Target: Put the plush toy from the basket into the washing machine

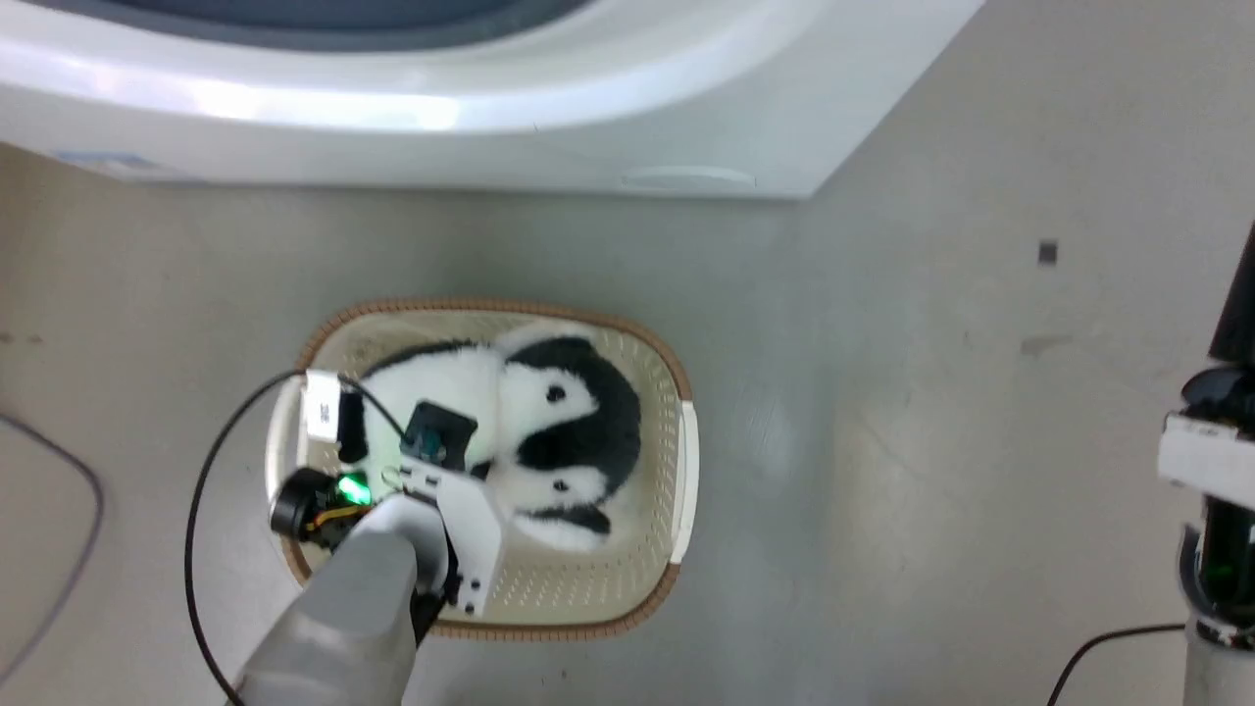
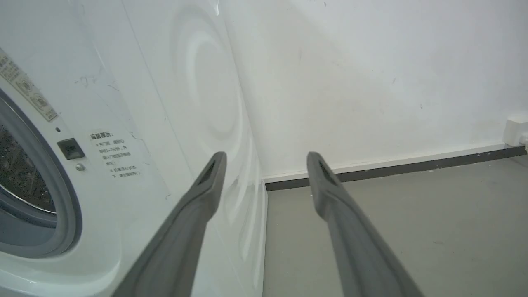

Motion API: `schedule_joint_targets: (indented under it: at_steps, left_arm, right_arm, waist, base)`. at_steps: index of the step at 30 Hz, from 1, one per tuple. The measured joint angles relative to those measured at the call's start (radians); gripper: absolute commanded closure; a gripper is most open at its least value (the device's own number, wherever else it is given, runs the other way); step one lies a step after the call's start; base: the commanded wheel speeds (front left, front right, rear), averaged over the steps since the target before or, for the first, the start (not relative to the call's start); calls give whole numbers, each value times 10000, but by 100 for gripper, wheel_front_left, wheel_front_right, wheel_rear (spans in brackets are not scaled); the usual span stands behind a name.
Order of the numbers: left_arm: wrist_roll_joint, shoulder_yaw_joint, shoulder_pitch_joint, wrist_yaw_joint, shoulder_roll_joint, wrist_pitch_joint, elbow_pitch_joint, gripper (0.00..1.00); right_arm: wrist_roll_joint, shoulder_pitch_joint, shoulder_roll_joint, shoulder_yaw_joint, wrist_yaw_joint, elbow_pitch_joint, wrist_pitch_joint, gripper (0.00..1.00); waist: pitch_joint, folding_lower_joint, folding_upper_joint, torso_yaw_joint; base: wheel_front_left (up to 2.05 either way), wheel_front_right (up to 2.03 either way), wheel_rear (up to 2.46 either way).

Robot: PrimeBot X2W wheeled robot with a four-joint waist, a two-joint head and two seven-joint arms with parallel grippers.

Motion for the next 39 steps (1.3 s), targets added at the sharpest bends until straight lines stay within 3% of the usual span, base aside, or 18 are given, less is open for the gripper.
schedule_joint_targets:
  at_steps: [11, 22, 30, 39]
  left_arm:
    - [-261, -230, 1048, 15, 150, -782, -606, 100]
    - [-247, 178, 2017, 656, 681, -842, -3434, 100]
    - [-244, 727, 2195, 1122, 1024, -842, -5037, 100]
    - [-430, 1670, 1306, 1452, 1302, -842, -5653, 100]
  right_arm:
    - [192, 1318, -2, 81, 0, 474, 0, 0]
    - [259, 1999, -2, -33, 0, 606, -2, 0]
    - [364, 2084, -2, -36, -2, 579, -2, 0]
    - [414, 1790, 0, -111, -2, 337, -2, 0]
  waist:
    - [-2434, -1, 0, 191]
    - [-4079, -2, 0, 490]
    - [-4283, -2, 0, 497]
    - [-3452, -1, 0, 175]
  base:
    - [0, 0, 0]
    - [0, 0, 0]
    - [0, 0, 0]
    - [0, 0, 0]
